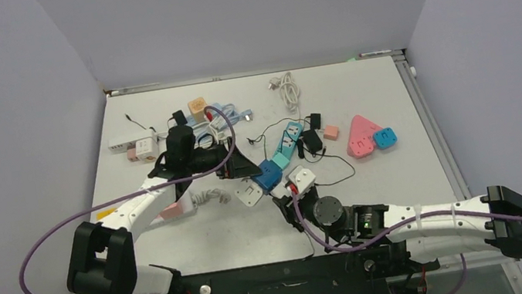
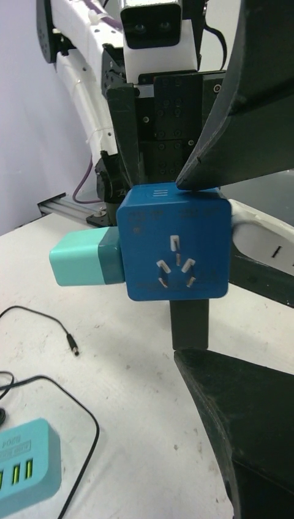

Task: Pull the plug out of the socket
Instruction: Remove the plug from the socket.

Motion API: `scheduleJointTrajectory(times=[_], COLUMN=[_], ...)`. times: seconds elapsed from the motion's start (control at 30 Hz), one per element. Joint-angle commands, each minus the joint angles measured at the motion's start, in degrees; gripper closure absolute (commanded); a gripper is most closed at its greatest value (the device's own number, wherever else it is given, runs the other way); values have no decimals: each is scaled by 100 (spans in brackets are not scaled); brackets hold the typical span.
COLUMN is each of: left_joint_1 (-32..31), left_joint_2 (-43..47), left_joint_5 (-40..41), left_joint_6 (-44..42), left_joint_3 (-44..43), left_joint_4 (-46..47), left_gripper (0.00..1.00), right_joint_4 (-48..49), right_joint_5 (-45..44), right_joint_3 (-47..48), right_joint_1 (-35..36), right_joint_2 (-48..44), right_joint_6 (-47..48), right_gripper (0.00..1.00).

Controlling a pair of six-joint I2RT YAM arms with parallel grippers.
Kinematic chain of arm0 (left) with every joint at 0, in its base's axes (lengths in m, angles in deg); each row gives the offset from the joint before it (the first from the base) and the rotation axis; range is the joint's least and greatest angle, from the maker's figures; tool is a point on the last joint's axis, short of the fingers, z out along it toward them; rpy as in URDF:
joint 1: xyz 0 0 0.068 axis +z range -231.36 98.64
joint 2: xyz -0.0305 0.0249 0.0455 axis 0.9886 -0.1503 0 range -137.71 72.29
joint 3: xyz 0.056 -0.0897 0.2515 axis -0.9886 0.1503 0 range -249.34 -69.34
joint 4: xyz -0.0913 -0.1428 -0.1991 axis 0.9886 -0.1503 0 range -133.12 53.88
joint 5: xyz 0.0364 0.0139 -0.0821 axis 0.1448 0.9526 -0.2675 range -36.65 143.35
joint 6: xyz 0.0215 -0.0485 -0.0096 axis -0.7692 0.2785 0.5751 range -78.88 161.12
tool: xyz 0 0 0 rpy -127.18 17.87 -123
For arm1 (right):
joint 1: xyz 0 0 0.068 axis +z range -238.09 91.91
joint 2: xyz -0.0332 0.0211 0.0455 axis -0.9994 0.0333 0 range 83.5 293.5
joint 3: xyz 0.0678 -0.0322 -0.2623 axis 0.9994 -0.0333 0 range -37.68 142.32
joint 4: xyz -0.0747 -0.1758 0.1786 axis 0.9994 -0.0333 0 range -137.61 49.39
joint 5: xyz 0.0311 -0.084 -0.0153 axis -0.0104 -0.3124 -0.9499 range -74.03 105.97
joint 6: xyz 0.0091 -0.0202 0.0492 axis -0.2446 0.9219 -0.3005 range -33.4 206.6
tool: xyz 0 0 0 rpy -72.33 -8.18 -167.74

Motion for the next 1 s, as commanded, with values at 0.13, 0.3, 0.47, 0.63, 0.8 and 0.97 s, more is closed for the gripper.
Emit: scheduleJointTrajectory(times=[0.13,0.3,0.47,0.63,0.8,0.97], left_joint_1=[-147,-147,-192,-273,-305,-335], left_joint_2=[-89,-95,-129,-199,-264,-303], left_joint_5=[-448,-390,-431,-540,-685,-814], left_joint_6=[95,103,115,194,467,643], left_joint_3=[-208,-203,-194,-186,-112,-61], left_joint_4=[463,474,513,625,981,1237], left_gripper=[4,4,3,20,39,58], right_joint_4=[932,837,822,852,999,964], right_joint_5=[-70,9,-8,1,5,147], right_joint_3=[287,425,440,434,287,226], right_joint_1=[337,420,445,441,429,336], right_joint_2=[116,256,291,274,168,85], right_joint_6=[809,918,907,887,800,699], right_gripper=[95,95,95,95,95,95])
